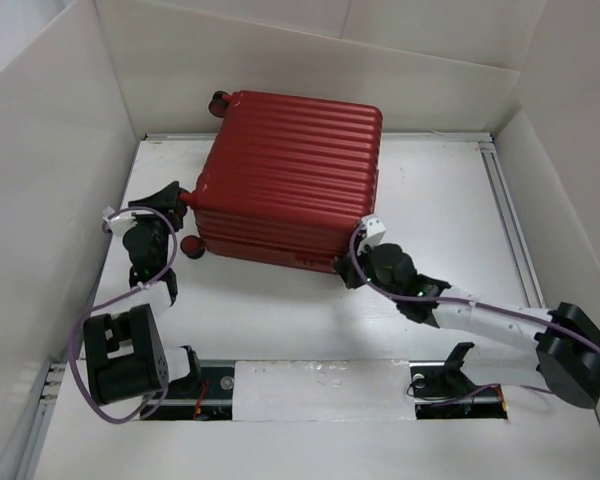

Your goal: Pack the luggage

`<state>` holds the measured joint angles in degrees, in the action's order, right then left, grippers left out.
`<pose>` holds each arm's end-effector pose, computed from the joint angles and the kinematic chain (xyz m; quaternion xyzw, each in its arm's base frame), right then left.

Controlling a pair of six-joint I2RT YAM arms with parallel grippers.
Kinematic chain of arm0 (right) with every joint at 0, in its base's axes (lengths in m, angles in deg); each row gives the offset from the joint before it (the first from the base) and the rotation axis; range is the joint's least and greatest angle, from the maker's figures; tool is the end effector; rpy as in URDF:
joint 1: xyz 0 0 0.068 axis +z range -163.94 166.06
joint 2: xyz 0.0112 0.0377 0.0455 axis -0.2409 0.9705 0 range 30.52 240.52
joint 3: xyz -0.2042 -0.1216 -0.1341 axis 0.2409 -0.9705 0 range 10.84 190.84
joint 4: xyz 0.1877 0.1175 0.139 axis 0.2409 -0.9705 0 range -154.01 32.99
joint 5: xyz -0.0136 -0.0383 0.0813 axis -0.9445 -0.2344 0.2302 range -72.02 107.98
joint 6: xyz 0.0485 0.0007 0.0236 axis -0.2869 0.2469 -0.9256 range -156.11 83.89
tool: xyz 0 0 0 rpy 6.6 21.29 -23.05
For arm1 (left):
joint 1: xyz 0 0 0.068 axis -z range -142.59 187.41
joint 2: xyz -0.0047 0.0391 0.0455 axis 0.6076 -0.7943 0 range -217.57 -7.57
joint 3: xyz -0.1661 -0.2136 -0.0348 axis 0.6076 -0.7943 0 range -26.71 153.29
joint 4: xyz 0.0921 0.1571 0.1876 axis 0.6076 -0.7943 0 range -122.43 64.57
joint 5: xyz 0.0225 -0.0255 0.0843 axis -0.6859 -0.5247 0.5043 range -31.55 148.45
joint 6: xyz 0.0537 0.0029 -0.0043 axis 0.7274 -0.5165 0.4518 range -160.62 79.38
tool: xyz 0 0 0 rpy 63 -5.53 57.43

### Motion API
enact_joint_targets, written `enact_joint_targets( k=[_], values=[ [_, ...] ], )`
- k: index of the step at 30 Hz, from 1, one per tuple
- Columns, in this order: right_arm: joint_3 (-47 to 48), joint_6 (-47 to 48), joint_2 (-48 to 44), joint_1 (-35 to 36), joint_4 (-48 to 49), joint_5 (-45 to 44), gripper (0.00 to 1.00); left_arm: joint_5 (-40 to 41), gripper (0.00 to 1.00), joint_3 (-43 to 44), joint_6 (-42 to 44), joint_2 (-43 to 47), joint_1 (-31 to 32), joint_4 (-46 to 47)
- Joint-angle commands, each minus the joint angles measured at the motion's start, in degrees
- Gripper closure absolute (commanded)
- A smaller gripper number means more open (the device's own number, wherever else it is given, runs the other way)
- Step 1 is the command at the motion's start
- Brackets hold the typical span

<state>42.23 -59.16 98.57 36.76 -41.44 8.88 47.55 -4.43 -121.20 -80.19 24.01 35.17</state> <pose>0.1661 0.1940 0.2210 -0.1528 0.8089 0.2860 0.4904 0.2457 0.0518 0.2345 -0.4169 0.4886 -0.4733 0.6028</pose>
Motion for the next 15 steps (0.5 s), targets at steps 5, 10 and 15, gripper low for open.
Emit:
enact_joint_targets(
  k=[5,10,15],
  values=[
    [11.6,1.9,-3.9,-11.1,1.0,11.8,1.0,-15.2,1.0,-1.9,2.1,8.7,21.5,1.6],
    [13.9,0.5,4.3,-9.8,3.0,13.5,1.0,-8.8,1.0,-1.9,2.9,10.0,34.7,1.0],
    [15.5,0.4,12.9,0.4,8.9,15.7,1.0,-6.4,1.0,-1.9,3.5,9.5,44.4,3.3]
  ],
)
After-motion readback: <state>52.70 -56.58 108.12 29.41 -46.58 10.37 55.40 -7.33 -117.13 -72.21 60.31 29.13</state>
